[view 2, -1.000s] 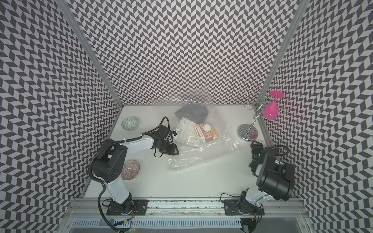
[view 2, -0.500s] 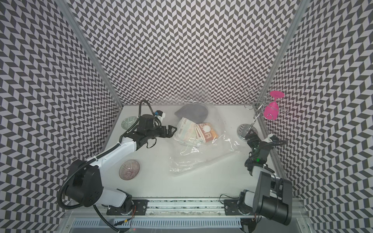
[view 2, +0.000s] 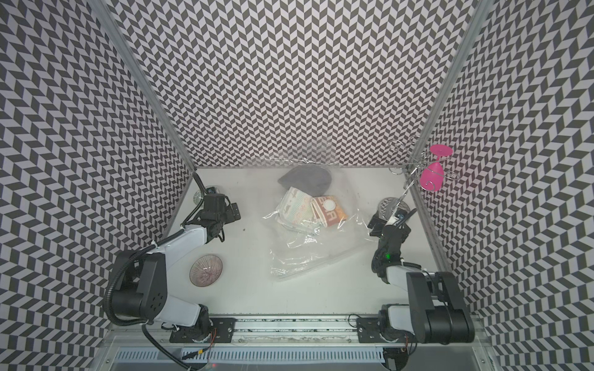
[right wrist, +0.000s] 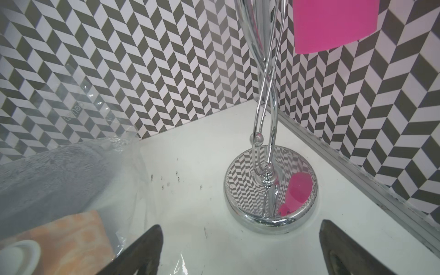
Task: Place the folded towel into the vacuum bag
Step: Reset both arms
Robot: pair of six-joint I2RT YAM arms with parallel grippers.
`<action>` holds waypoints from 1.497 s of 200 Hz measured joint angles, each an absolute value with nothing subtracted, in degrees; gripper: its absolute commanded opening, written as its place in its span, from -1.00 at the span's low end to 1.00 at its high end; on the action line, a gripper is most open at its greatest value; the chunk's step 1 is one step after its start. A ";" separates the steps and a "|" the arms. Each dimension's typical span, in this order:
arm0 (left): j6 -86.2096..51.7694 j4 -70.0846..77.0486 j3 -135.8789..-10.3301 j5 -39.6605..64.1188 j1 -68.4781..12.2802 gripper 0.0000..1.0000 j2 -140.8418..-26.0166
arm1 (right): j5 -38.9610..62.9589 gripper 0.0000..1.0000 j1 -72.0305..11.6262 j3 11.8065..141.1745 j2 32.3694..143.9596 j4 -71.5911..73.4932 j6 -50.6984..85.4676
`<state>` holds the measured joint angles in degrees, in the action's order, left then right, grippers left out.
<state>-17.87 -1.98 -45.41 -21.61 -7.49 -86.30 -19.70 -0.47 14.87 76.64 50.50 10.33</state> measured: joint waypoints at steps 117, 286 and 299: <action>-5.76 37.93 -29.78 -26.74 -5.32 0.99 -90.45 | -3.92 0.99 -0.58 12.99 89.30 75.05 1.89; -2.17 72.42 -13.21 -13.61 -2.31 1.00 -89.52 | -4.19 0.99 -0.60 10.66 89.30 76.82 1.65; -2.07 72.40 -13.21 -13.65 -2.61 1.00 -89.52 | -4.25 0.99 -0.60 10.66 89.30 76.79 1.65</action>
<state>-2.07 72.40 -13.21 -13.65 -2.61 -89.52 -4.25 -0.60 10.66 89.30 76.79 1.65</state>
